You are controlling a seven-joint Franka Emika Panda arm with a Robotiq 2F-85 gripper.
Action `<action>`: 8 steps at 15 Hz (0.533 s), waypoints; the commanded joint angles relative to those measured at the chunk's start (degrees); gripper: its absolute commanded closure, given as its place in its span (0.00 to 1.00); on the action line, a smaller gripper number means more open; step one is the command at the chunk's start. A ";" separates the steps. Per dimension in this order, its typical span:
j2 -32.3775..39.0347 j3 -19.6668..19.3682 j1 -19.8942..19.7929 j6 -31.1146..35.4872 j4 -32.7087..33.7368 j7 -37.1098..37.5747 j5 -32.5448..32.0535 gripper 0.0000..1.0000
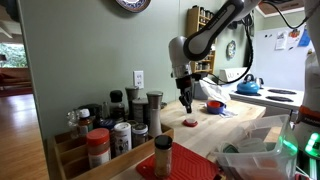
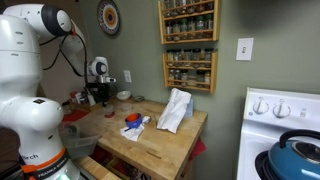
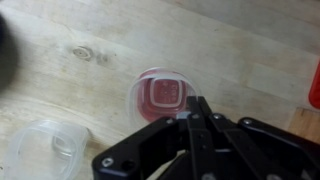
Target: Remove the lid from the bowls, then put one clear bowl on the lid and stack the bowls together
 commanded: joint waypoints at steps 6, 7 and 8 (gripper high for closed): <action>2.46 -1.23 0.33 1.55 1.64 1.17 1.09 0.72; 2.27 -1.29 0.31 1.48 1.58 1.19 1.13 0.69; 1.73 -1.45 0.32 1.18 1.47 1.40 0.82 0.69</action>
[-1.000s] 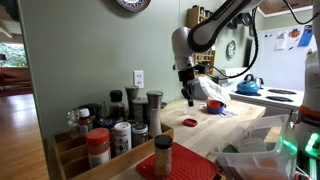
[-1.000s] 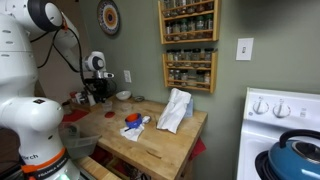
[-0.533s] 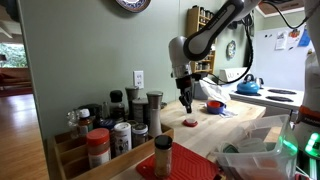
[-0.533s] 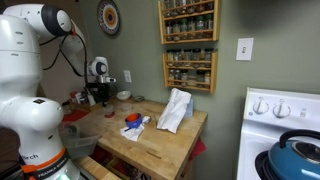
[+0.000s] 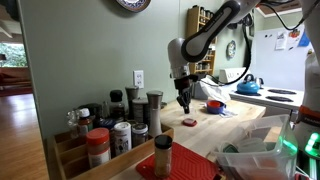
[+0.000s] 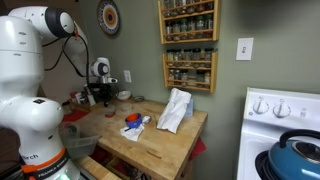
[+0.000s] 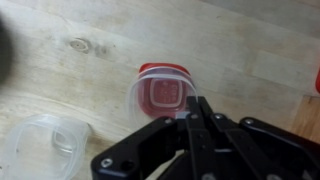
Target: Remove the lid from the bowls, then put one clear bowl on the lid and stack the bowls together
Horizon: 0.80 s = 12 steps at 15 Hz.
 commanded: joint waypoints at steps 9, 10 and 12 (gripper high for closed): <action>-7.97 -2.39 -0.59 -0.22 -1.93 1.88 -2.11 0.05; -8.89 -2.72 -0.96 0.03 -2.28 1.70 -2.57 0.00; -9.61 -3.55 -1.94 0.88 -3.11 0.86 -3.23 0.00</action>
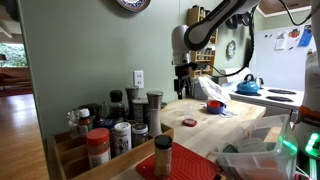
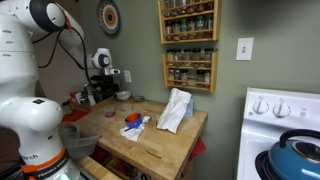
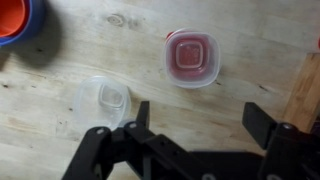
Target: Remove the lid from the bowls, then put one clear bowl on the lid and stack the bowls together
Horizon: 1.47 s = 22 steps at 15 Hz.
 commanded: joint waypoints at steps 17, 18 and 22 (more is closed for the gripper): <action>5.55 -4.65 -2.66 16.96 -5.49 3.94 -6.77 0.53; 5.71 -4.66 -2.65 16.92 -5.53 3.77 -6.69 0.61; 5.59 -4.44 -2.79 16.24 -5.89 2.72 -6.06 0.90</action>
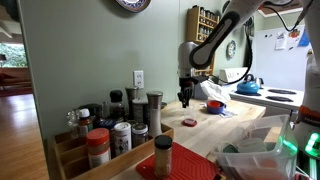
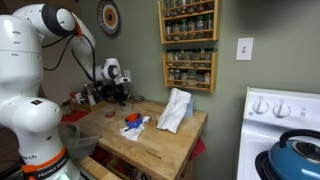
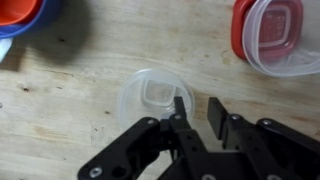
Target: Remove the lid from the bowls, then put one clear bowl on the lid and stack the bowls together
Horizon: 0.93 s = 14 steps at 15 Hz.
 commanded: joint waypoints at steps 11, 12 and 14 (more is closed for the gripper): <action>-12.73 2.72 1.14 -11.58 -3.20 -4.54 2.61 1.00; -14.18 3.32 1.19 -12.56 -3.35 -5.76 3.40 1.00; -16.85 4.58 1.54 -14.55 -3.43 -8.18 5.66 1.00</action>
